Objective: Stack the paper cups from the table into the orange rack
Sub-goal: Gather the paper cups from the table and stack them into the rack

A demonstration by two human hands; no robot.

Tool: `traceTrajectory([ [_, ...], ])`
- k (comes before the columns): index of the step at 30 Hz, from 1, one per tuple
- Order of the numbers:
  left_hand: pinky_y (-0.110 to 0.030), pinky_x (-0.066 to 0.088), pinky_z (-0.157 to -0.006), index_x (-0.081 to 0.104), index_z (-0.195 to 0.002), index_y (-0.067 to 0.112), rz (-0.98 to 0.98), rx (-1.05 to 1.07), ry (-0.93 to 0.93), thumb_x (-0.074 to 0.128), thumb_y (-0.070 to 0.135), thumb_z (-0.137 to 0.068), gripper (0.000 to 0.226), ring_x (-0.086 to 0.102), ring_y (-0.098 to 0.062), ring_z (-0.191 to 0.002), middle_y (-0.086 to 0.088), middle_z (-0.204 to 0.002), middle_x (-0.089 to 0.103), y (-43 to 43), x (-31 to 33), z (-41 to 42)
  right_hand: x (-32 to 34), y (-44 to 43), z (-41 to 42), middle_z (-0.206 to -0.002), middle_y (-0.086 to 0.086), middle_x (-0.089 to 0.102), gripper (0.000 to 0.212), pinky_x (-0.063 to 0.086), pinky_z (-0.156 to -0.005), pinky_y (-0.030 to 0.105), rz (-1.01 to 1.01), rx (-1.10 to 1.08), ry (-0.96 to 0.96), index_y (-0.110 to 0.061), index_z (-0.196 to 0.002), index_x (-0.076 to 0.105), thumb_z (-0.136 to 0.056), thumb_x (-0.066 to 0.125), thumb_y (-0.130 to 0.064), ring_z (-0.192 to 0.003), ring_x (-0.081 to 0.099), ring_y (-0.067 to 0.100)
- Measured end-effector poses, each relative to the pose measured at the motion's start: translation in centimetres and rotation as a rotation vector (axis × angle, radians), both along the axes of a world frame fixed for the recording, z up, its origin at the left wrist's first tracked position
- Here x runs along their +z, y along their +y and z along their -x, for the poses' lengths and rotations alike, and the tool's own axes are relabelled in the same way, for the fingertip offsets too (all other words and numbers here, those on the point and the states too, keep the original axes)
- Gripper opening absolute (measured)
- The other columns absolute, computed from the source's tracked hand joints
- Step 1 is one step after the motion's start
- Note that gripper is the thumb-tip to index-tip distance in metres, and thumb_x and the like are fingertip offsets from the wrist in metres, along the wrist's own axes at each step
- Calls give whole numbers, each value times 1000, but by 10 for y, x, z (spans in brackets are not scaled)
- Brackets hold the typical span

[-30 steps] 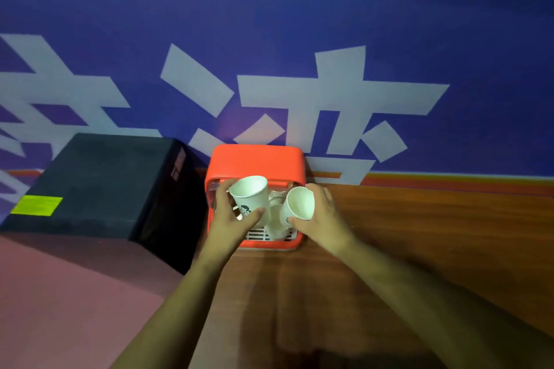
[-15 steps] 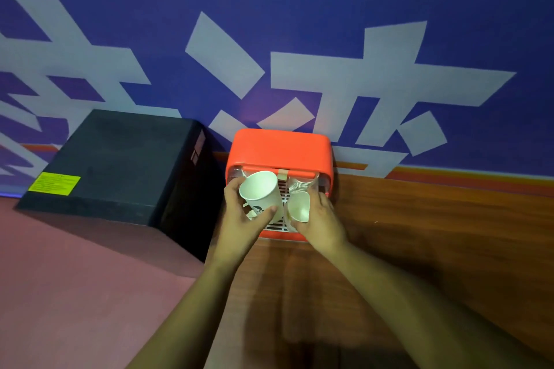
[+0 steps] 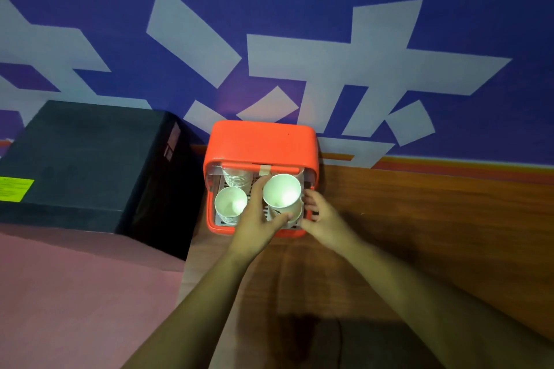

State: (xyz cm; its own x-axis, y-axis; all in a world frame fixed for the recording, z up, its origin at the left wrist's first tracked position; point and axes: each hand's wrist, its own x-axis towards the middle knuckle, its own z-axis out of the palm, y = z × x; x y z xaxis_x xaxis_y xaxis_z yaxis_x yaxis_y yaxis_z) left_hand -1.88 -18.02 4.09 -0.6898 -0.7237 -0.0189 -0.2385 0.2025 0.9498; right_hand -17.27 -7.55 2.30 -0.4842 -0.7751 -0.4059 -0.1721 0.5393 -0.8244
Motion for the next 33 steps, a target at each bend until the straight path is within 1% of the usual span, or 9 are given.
traceTrajectory([
  [3,-40,42,-111,38,-146,22,7,-33,-47,78,28,-77,80,46,-8,-135,19,-144,46,-1,-11,3,2,-2,-1,-122,-21,53,72,47,-89,15,23,30,-96,-32,-140,37,-83,72,-5,-113,55,0],
  [7,-43,40,-114,33,-153,18,-51,-73,-157,78,20,-80,85,41,-12,-141,5,-153,44,-1,-34,2,-7,-3,-3,-122,-13,58,68,48,-84,15,62,60,-163,-25,-138,43,-82,71,3,-110,59,5],
  [12,-1,29,-104,22,-156,30,-300,-126,-174,64,12,-96,75,28,7,-141,23,-153,31,0,-38,-1,-13,-5,-1,-132,-8,59,63,50,-96,25,68,67,-149,-33,-138,47,-83,76,-22,-118,58,9],
  [15,-4,25,-109,22,-152,36,-310,-121,-178,55,19,-101,63,26,21,-134,35,-145,27,-5,-46,-2,-18,-9,0,-136,-8,56,63,48,-103,34,50,53,-104,-34,-143,44,-87,71,-25,-122,56,12],
  [18,-30,34,-118,33,-151,28,-287,-47,-161,58,35,-99,58,37,-3,-141,17,-152,40,-7,-48,0,-19,-15,1,-134,-8,58,62,48,-103,34,58,44,-83,-35,-142,46,-86,72,-27,-122,56,10],
  [20,-43,42,-112,39,-141,24,-268,-11,-141,57,41,-94,53,48,-11,-133,7,-141,51,-9,-50,2,-21,-20,1,-133,-6,60,61,49,-102,33,79,22,-78,-32,-141,48,-85,71,-26,-122,56,11],
  [24,-34,48,-104,42,-136,24,-232,13,-132,54,34,-96,43,53,1,-121,16,-130,53,-9,-48,7,-21,-24,0,-133,-4,60,57,49,-100,29,89,-12,-79,-26,-142,48,-89,69,-24,-121,56,11],
  [30,-39,35,-118,40,-147,21,-285,93,-109,56,48,-93,62,44,-6,-138,10,-146,49,5,-50,-6,-15,-10,-3,-131,-8,53,66,43,-104,29,36,-28,-55,-17,-143,44,-85,75,-24,-125,51,11],
  [33,-34,31,-120,37,-151,19,-343,88,-124,53,31,-102,53,40,-4,-141,6,-153,44,10,-44,-13,-13,-5,-4,-138,-2,51,67,42,-108,34,-2,-15,-44,-16,-146,41,-88,72,-22,-129,48,13],
])
